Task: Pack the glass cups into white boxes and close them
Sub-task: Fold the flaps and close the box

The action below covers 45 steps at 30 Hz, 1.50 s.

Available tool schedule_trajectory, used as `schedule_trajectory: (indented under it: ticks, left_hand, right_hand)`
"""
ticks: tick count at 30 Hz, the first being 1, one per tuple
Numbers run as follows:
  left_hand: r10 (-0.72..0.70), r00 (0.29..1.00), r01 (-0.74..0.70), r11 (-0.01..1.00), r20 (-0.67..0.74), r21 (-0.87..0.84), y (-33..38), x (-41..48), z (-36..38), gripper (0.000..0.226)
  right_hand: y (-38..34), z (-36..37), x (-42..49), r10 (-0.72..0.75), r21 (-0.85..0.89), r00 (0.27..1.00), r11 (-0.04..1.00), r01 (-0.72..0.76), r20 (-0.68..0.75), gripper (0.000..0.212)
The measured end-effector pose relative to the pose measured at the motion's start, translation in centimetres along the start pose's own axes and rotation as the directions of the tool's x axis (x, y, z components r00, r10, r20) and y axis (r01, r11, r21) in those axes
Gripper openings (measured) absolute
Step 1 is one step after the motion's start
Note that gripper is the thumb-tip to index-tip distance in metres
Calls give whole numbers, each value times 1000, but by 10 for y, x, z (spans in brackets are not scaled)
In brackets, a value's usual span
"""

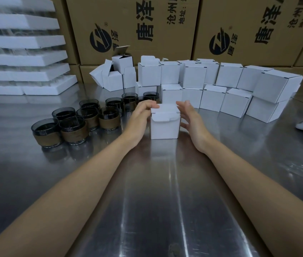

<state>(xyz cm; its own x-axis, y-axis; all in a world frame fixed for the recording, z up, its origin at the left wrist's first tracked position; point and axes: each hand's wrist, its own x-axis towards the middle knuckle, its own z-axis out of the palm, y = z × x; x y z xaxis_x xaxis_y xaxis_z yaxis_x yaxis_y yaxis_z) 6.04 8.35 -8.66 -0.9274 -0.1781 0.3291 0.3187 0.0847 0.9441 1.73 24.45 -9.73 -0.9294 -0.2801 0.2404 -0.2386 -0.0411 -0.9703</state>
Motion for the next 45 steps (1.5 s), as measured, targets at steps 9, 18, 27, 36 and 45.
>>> schedule_trajectory:
  ticks: [9, 18, 27, 36, 45]
  left_hand:
    - [204, 954, -275, 886, 218, 374, -18, -6, -6, 40]
    - [271, 949, -313, 864, 159, 394, -14, -5, -2, 26]
    - [148, 984, -168, 954, 99, 248, -9, -3, 1, 22]
    - [58, 996, -67, 988, 62, 142, -5, -2, 10, 19]
    - [46, 997, -54, 991, 65, 122, -4, -5, 10, 21]
  right_hand:
    - [0, 2, -8, -154, -160, 986, 974, 162, 57, 36]
    - [-1, 5, -5, -208, -180, 978, 963, 201, -20, 20]
    - [-3, 4, -4, -106, -62, 994, 992, 106, 3, 13]
    - [-5, 11, -2, 47, 63, 999, 997, -48, 19, 17]
    - [-1, 10, 0, 108, 234, 993, 968, -94, -45, 30]
